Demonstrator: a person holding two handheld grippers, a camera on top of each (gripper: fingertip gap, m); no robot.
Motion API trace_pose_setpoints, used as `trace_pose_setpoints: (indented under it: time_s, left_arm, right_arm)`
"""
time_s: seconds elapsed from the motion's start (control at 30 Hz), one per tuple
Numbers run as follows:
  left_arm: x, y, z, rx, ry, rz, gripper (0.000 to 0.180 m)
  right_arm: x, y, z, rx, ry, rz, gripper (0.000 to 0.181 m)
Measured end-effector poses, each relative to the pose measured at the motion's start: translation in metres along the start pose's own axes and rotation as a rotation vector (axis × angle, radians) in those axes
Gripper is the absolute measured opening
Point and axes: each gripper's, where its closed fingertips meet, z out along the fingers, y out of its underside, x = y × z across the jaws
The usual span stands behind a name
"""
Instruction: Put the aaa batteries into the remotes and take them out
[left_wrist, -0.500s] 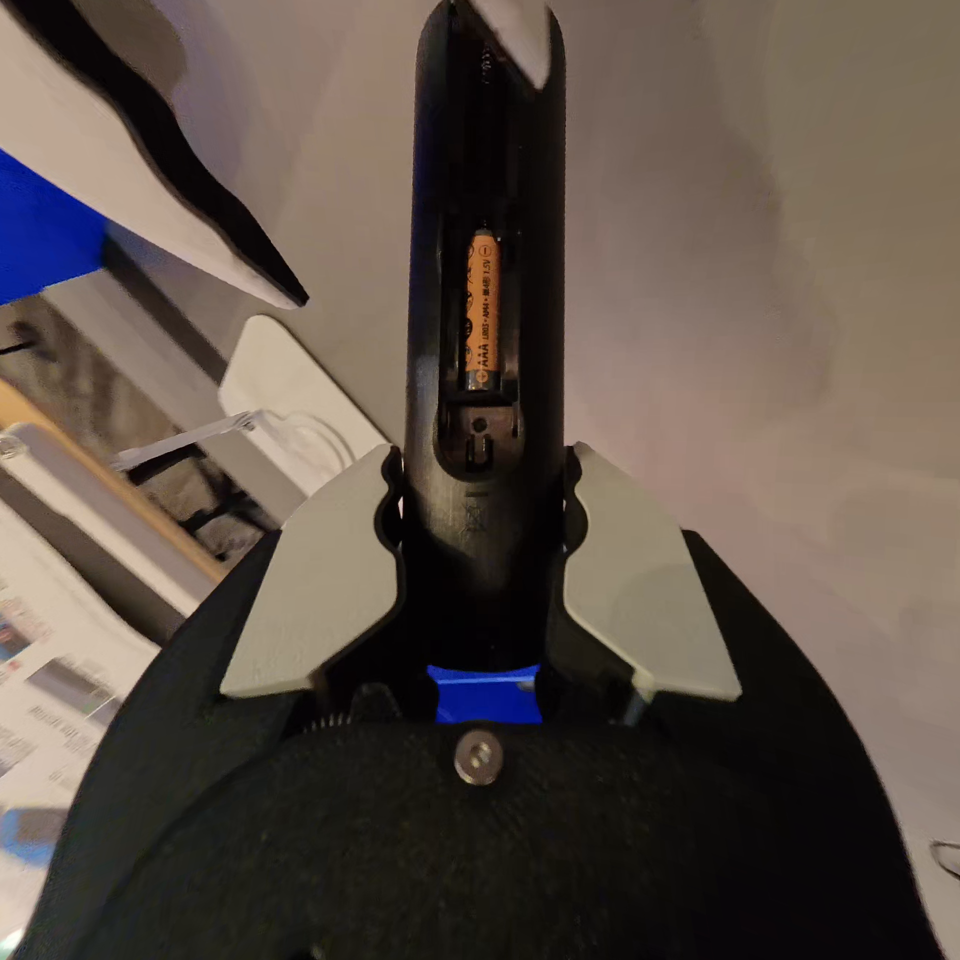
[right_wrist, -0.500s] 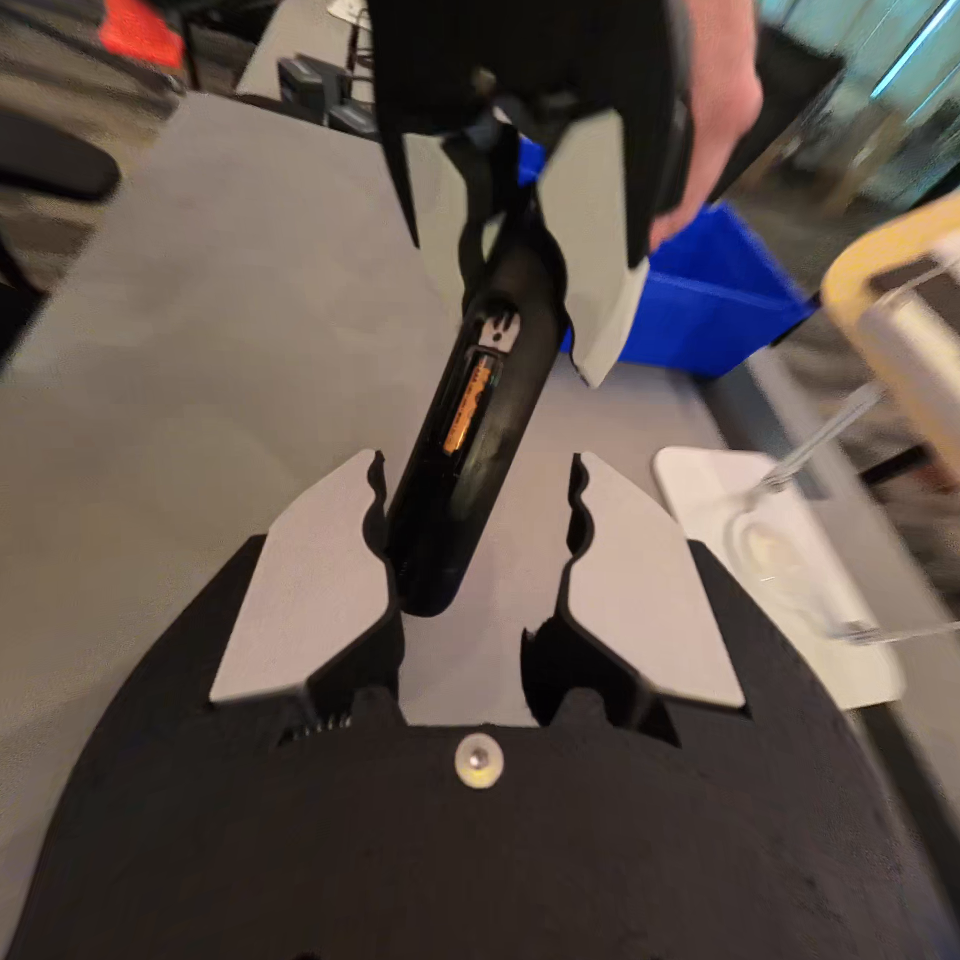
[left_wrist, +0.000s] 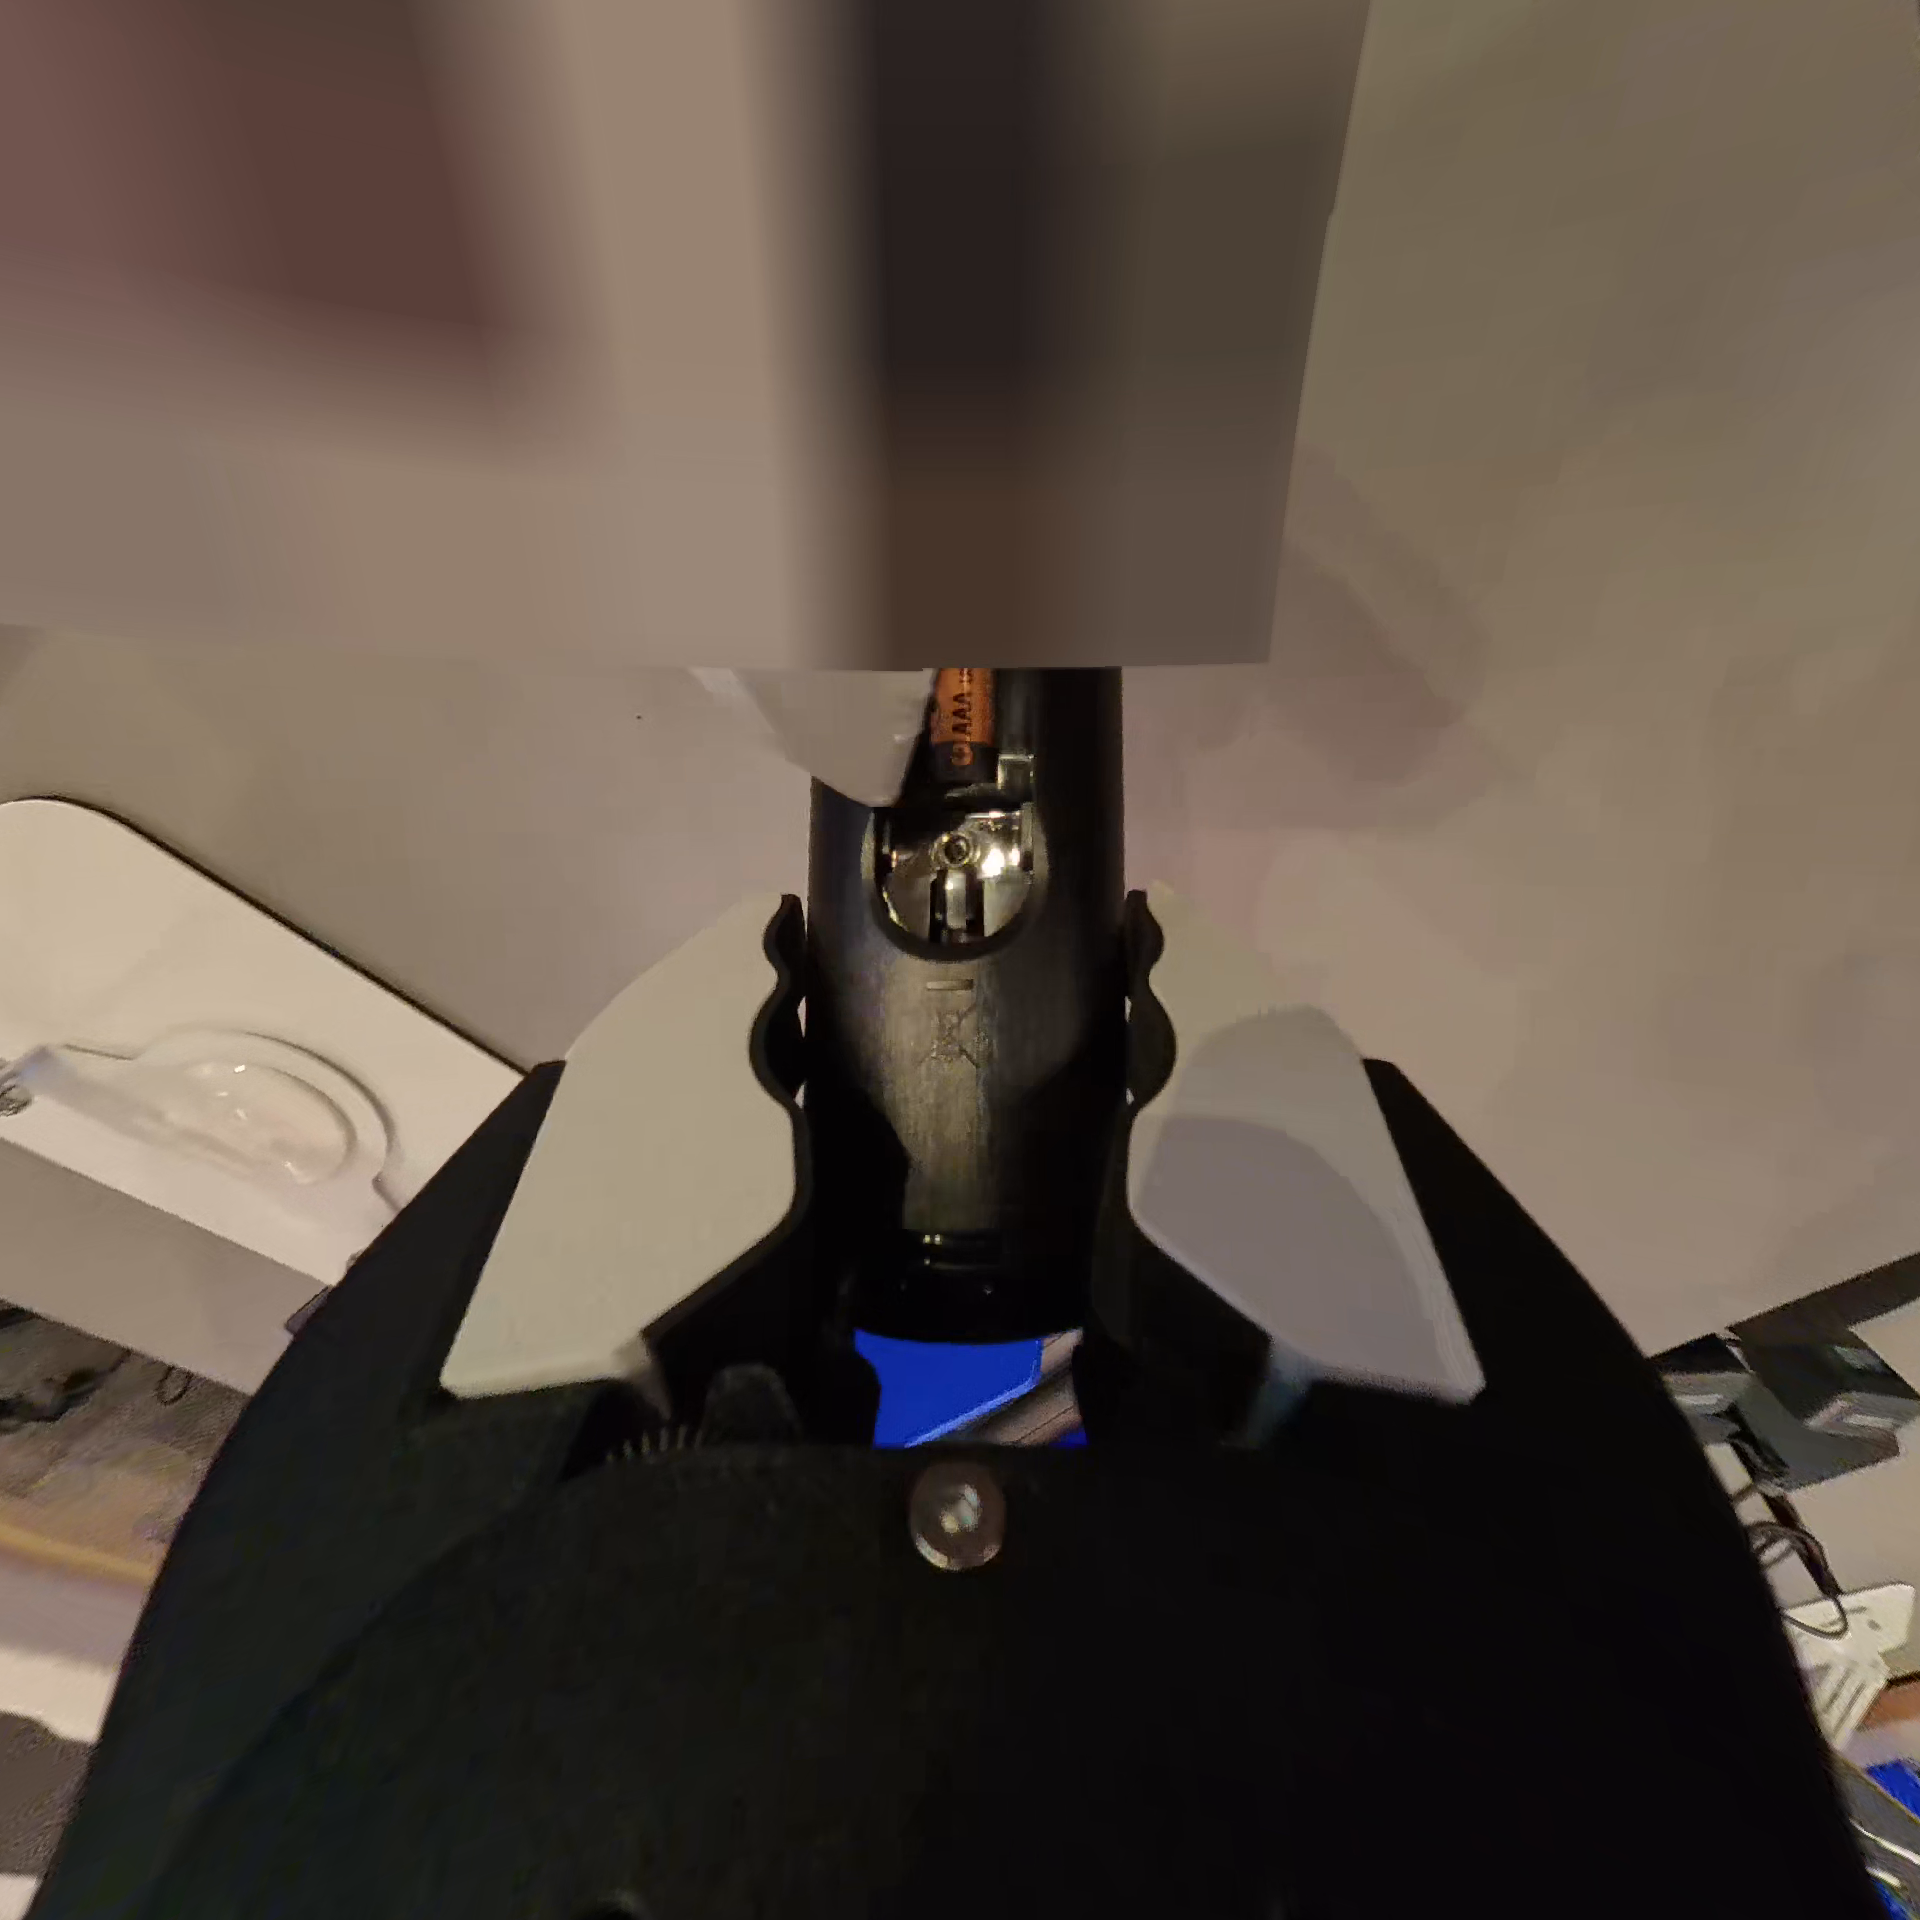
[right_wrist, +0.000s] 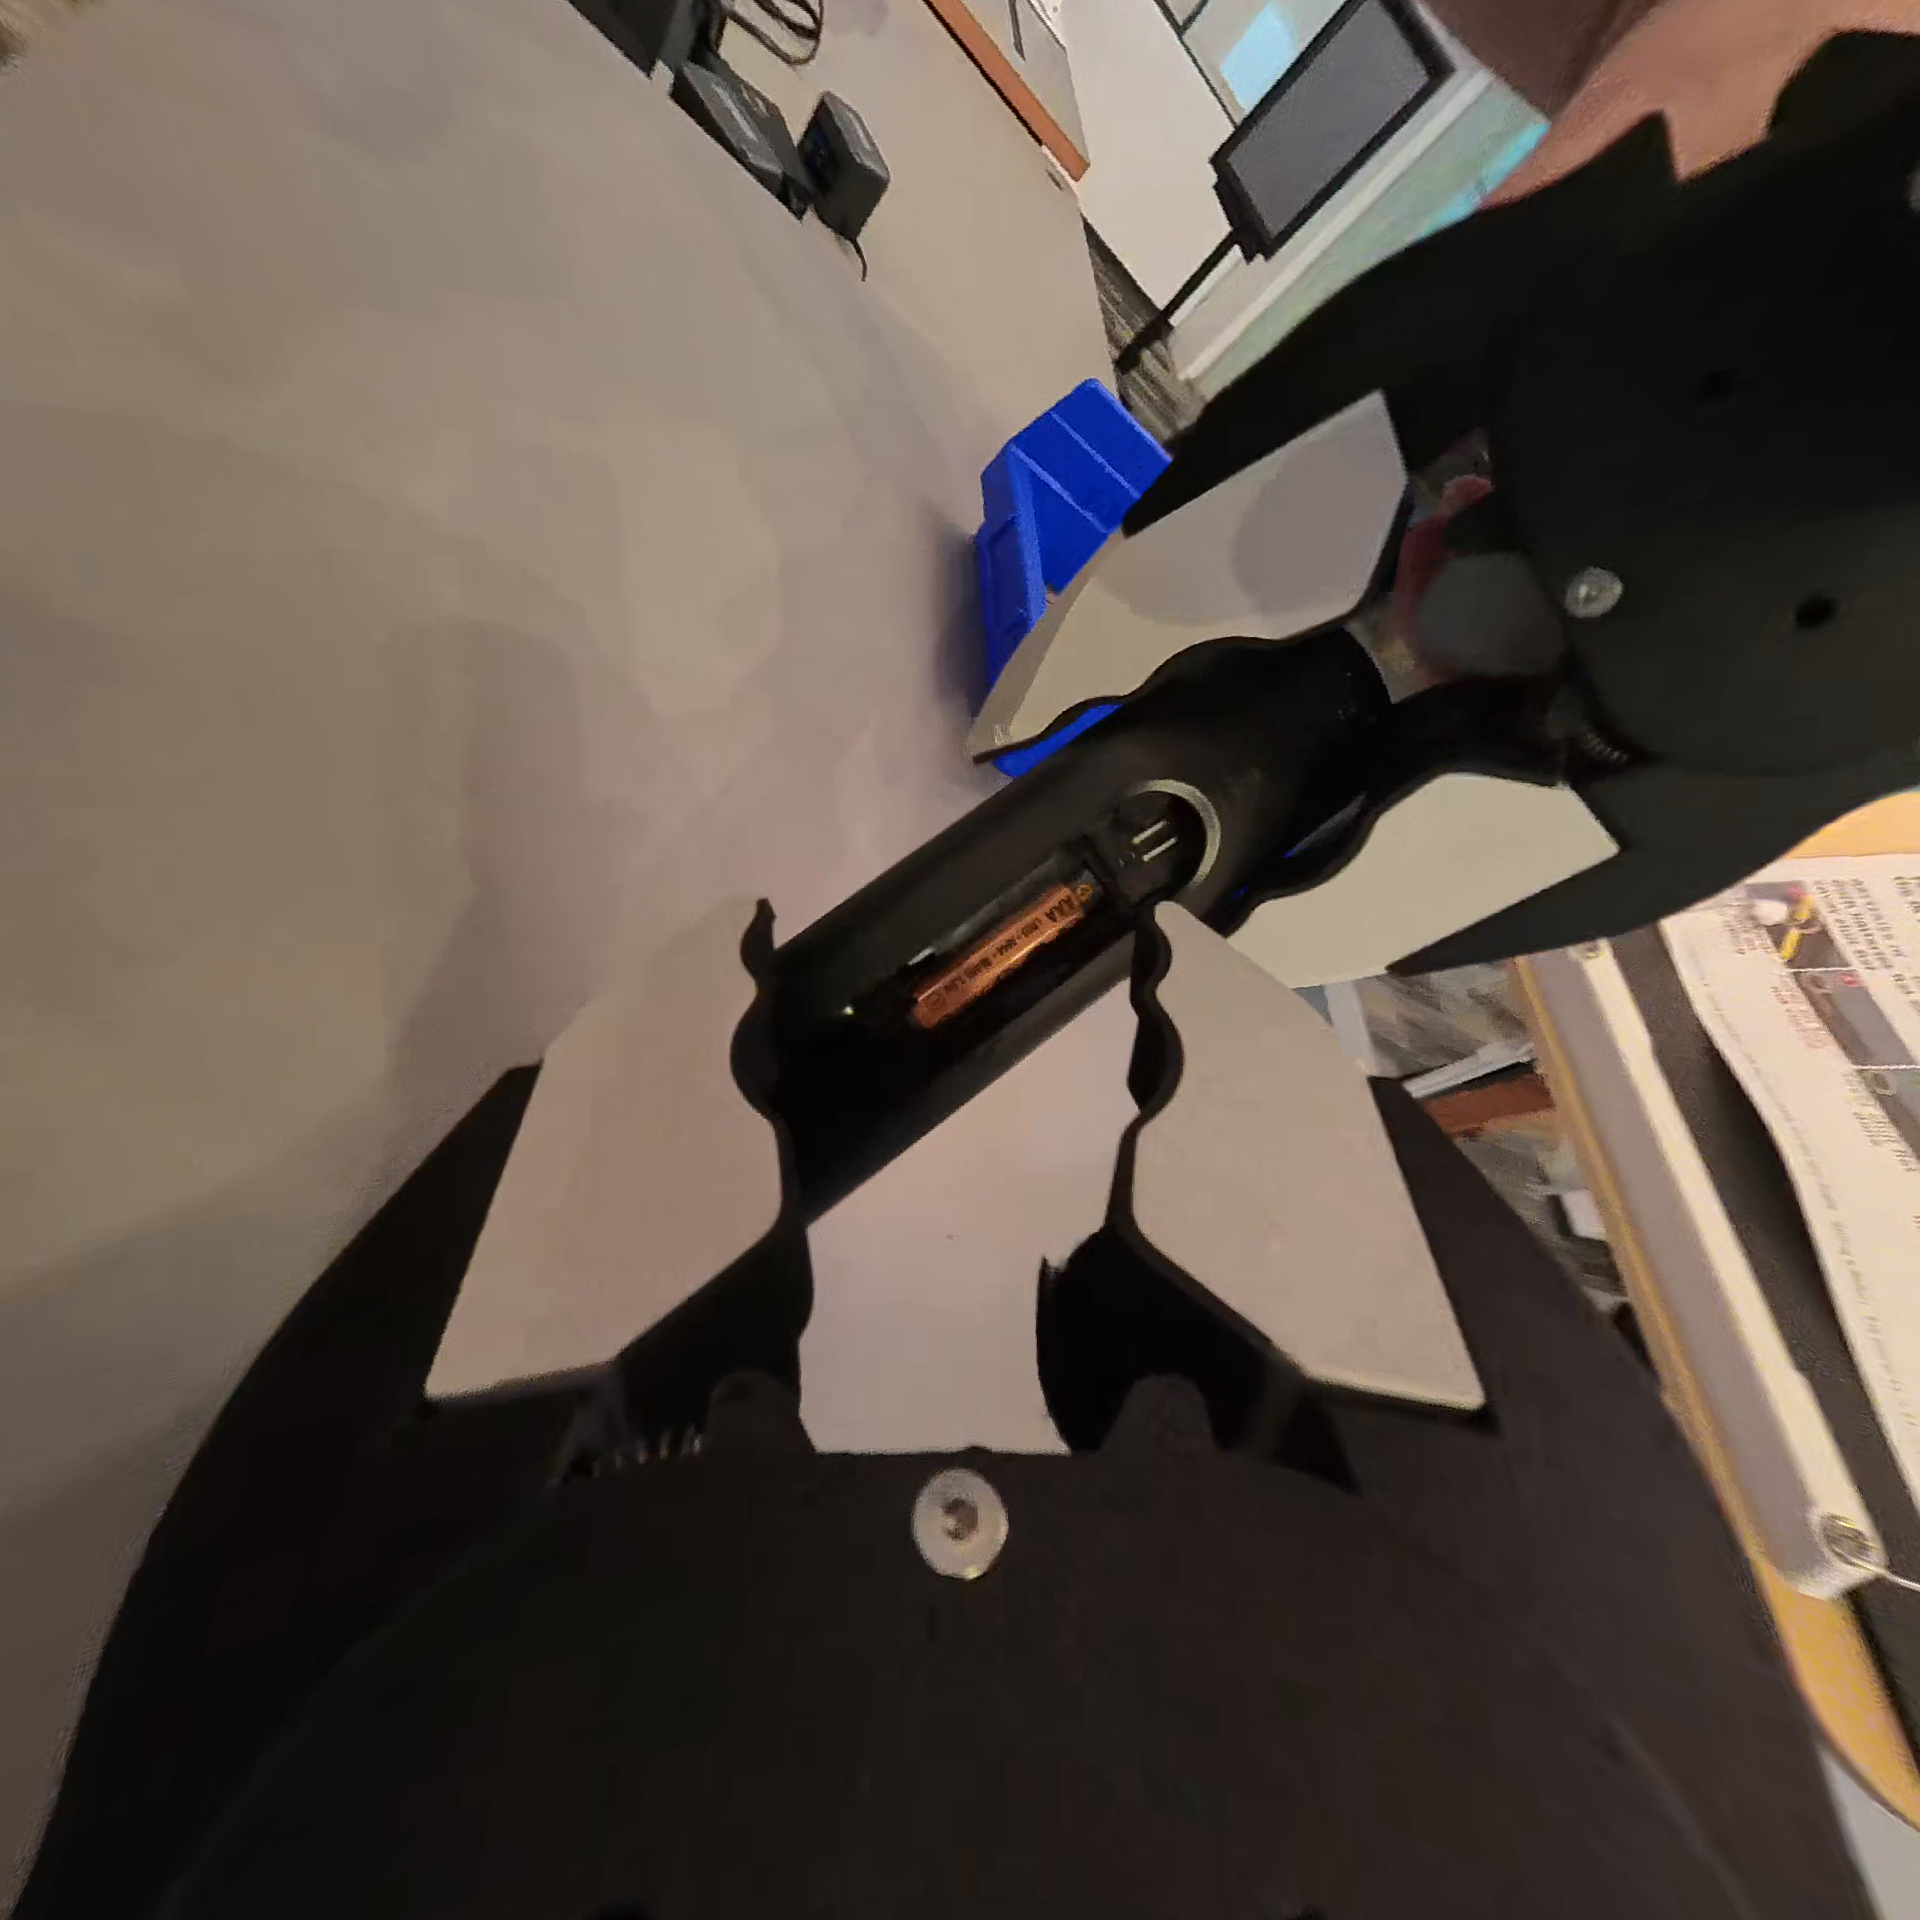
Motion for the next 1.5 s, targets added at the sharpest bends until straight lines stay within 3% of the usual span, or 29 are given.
trace_pose_setpoints:
  time_s: [0.37,0.57,0.67,1.07,1.33,1.5]
  left_arm:
    - [0.002,-0.005,0.008,0.019,0.063,-0.012,0.059]
    - [0.001,0.008,0.018,-0.098,0.081,0.002,0.059]
    - [-0.001,0.006,0.019,-0.090,0.094,0.004,0.059]
    - [-0.002,-0.001,0.019,-0.062,0.119,0.003,0.059]
    - [-0.005,0.006,0.024,-0.121,0.109,0.018,0.059]
    - [-0.006,0.008,0.022,-0.112,0.106,0.006,0.059]
  right_arm:
    - [-0.009,0.001,0.004,-0.038,0.022,-0.114,0.055]
    - [-0.015,0.013,0.017,-0.057,0.027,-0.138,0.069]
    - [-0.017,0.016,0.019,-0.062,0.029,-0.151,0.066]
    - [-0.015,0.016,0.016,-0.012,0.059,-0.124,0.057]
    - [-0.019,0.021,0.017,-0.024,0.058,-0.142,0.052]
    - [-0.016,0.023,0.017,-0.018,0.068,-0.115,0.058]
